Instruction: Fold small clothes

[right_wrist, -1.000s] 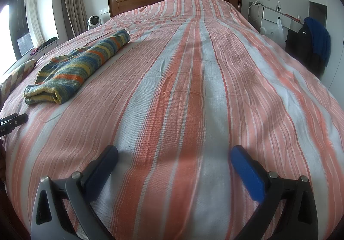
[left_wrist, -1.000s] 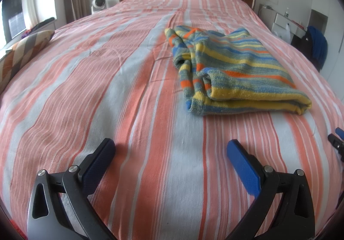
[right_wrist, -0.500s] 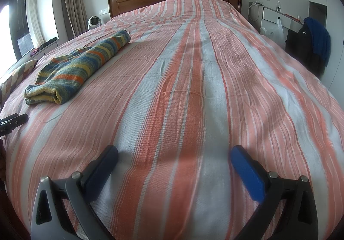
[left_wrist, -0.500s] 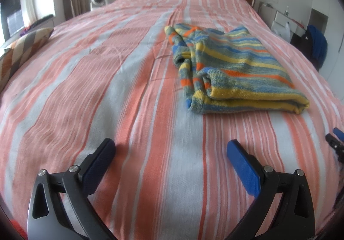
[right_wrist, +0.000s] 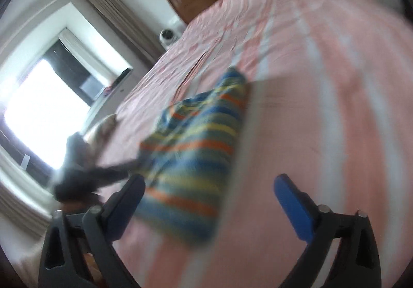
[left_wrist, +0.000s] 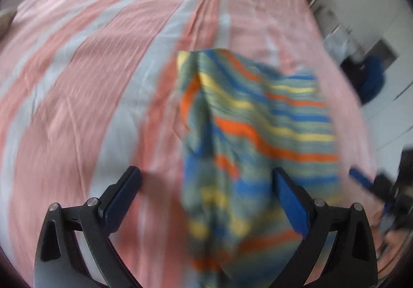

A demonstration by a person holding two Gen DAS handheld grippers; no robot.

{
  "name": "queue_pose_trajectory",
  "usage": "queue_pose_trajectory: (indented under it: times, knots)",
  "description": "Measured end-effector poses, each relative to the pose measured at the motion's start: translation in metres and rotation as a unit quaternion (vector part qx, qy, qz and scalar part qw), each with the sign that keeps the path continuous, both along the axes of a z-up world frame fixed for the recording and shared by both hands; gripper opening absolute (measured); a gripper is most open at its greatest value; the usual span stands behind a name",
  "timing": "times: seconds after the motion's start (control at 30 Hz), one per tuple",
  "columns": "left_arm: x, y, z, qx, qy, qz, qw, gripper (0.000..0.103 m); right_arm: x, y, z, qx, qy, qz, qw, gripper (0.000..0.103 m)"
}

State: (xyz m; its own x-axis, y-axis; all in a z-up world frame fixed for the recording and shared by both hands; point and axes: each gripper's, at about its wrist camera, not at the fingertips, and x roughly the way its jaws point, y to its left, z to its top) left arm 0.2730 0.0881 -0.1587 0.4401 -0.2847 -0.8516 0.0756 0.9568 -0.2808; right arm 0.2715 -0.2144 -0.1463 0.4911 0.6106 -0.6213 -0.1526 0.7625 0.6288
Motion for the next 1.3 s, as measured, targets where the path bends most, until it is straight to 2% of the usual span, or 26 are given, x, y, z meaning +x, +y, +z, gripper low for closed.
queue_pose_trajectory:
  times: [0.1, 0.13, 0.17, 0.2, 0.23, 0.27, 0.3, 0.33, 0.37, 0.4, 0.43, 0.6, 0.67, 0.7, 0.73, 0.77, 0.8, 0.83, 0.87, 0.93, 1.0, 1.07, 1.17, 1.3]
  knots:
    - [0.014, -0.008, 0.001, 0.041, -0.004, -0.022, 0.9989, 0.103, 0.051, 0.018, -0.033, 0.040, 0.060, 0.014, 0.997, 0.090]
    - [0.019, -0.010, 0.000, 0.051, -0.002, -0.034, 0.9981, 0.103, 0.063, 0.024, -0.042, 0.055, 0.077, 0.015, 0.995, 0.081]
    - [0.023, -0.010, -0.002, 0.053, 0.000, -0.042, 0.9977, 0.103, 0.073, 0.032, -0.047, 0.054, 0.079, 0.014, 0.995, 0.063]
    - [0.027, -0.009, -0.005, 0.053, 0.003, -0.046, 0.9975, 0.100, 0.077, 0.041, -0.048, 0.034, 0.079, 0.018, 0.996, 0.053]
    - [0.030, -0.007, -0.010, 0.051, 0.004, -0.043, 0.9978, 0.094, 0.078, 0.051, -0.046, -0.005, 0.074, 0.021, 0.997, 0.031]
    - [0.032, -0.007, -0.011, 0.046, -0.001, -0.043, 0.9980, 0.072, 0.076, 0.064, -0.039, -0.059, 0.053, 0.029, 0.996, 0.028]
    - [0.030, -0.009, -0.010, 0.026, -0.008, -0.052, 0.9983, 0.036, 0.071, 0.079, -0.031, -0.121, 0.021, 0.040, 0.992, 0.027]
    - [0.028, -0.010, -0.009, -0.007, -0.007, -0.063, 0.9980, 0.024, 0.063, 0.096, -0.022, -0.186, -0.016, 0.056, 0.981, 0.025]
    - [0.026, -0.013, -0.007, -0.008, -0.012, -0.056, 0.9983, 0.022, 0.052, 0.115, -0.013, -0.258, -0.063, 0.070, 0.962, 0.024]
    - [0.023, -0.017, -0.002, 0.005, -0.027, -0.055, 0.9981, 0.020, 0.043, 0.125, -0.007, -0.292, -0.093, 0.073, 0.949, 0.024]
    - [0.020, -0.020, 0.002, 0.012, -0.038, -0.056, 0.9976, 0.019, 0.037, 0.128, -0.001, -0.304, -0.112, 0.071, 0.944, 0.023]
    - [0.009, -0.021, 0.044, -0.017, -0.100, -0.043, 0.9939, 0.018, 0.024, 0.118, 0.039, -0.274, -0.174, 0.035, 0.945, 0.023]
    - [0.013, -0.031, 0.057, -0.014, -0.120, -0.044, 0.9917, 0.019, 0.025, 0.111, 0.049, -0.264, -0.182, 0.019, 0.947, 0.023]
    - [0.018, -0.038, 0.058, -0.004, -0.123, -0.042, 0.9915, 0.027, 0.024, 0.107, 0.050, -0.262, -0.180, 0.013, 0.948, 0.023]
    - [0.022, -0.042, 0.055, 0.004, -0.117, -0.040, 0.9923, 0.035, 0.033, 0.097, 0.050, -0.255, -0.174, -0.002, 0.951, 0.024]
    - [0.027, -0.047, 0.048, 0.022, -0.107, -0.036, 0.9934, 0.054, 0.038, 0.091, 0.048, -0.248, -0.166, -0.009, 0.954, 0.032]
    - [0.027, -0.049, 0.043, 0.042, -0.103, -0.028, 0.9934, 0.067, 0.052, 0.076, 0.041, -0.242, -0.136, -0.017, 0.961, 0.041]
    - [0.024, -0.050, 0.042, 0.057, -0.106, -0.018, 0.9925, 0.069, 0.055, 0.065, 0.036, -0.250, -0.111, -0.028, 0.961, 0.073]
    - [0.011, -0.048, 0.043, 0.073, -0.119, -0.012, 0.9901, 0.072, 0.055, 0.053, 0.035, -0.258, -0.102, -0.042, 0.960, 0.099]
    - [-0.014, -0.046, 0.048, 0.101, -0.144, -0.014, 0.9842, 0.081, 0.042, 0.029, 0.043, -0.264, -0.116, -0.065, 0.955, 0.100]
    - [-0.045, -0.046, 0.059, 0.148, -0.184, -0.010, 0.9717, 0.096, 0.020, 0.014, 0.052, -0.281, -0.124, -0.070, 0.949, 0.101]
    - [-0.078, -0.049, 0.075, 0.181, -0.229, -0.002, 0.9564, 0.103, -0.008, 0.008, 0.058, -0.294, -0.130, -0.064, 0.945, 0.101]
    - [-0.119, -0.055, 0.098, 0.200, -0.265, 0.009, 0.9432, 0.103, -0.066, 0.005, 0.072, -0.300, -0.159, -0.049, 0.939, 0.101]
    - [-0.161, -0.066, 0.116, 0.252, -0.276, 0.046, 0.9263, 0.103, -0.150, 0.001, 0.091, -0.312, -0.216, -0.069, 0.922, 0.103]
